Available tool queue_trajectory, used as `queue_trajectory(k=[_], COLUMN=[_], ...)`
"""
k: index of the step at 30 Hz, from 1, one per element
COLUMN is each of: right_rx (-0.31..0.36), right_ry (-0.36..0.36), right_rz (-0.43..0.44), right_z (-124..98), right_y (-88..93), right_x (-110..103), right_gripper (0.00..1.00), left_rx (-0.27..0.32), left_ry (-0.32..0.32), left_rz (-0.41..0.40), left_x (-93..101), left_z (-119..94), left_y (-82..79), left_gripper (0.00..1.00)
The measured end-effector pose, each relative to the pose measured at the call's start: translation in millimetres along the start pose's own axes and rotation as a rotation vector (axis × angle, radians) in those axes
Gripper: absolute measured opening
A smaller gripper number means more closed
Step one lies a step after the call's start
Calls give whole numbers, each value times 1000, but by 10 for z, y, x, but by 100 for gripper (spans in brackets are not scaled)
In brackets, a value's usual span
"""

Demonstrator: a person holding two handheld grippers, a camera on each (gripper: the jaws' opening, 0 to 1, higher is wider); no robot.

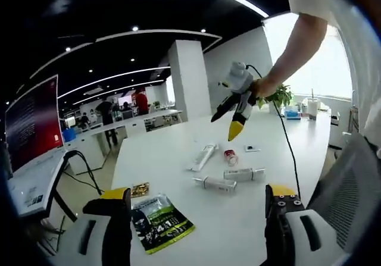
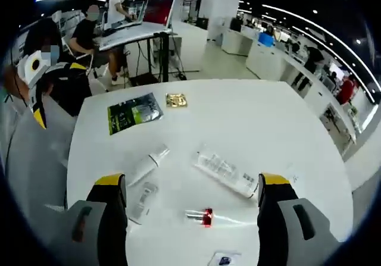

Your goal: Arrange the skincare products in the storage area until every visible bottle or jar stands upright without overlapping.

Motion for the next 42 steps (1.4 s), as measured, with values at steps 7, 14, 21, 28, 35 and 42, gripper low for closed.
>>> queue_trajectory(k=[7,14,21,28,35,42], right_rx=[-100,-229,-296,-326,-391,-434], right_ry=[-96,-174,-211,-243,-290,-332], right_rz=[-191,-331,-398,-444,-494,-561], right_z=[336,601,747,920,1093,1202], right_y=[-32,172,377,438,580,652], right_x=[106,277,424,508,564,571], right_gripper=[79,78,74,66,54,40], left_rx=[-35,-49,-52,-72,-87,-100], left_ry=[-21,-15,-18,-35,-34,-31], left_rz=[-16,-28,-51,-67,-65,-67], left_x=[-58,-47,-59,-87,-79,-73], left_z=[-11,-11,-13,-3,-4,-5], left_y=[84,120,122,153,176,194], left_gripper=[90,87,85,84,82,80])
Point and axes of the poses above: the point that each gripper's makers call its tool centre point, and the gripper's own axes: z roughly forward along the fingers, x roughly to its right, y roughly out of its underside, the point moved 1 cm from there along -z, roughly backward along the fingers, and after that the axes turned 4 degrees about x, right-handed, at the moved point
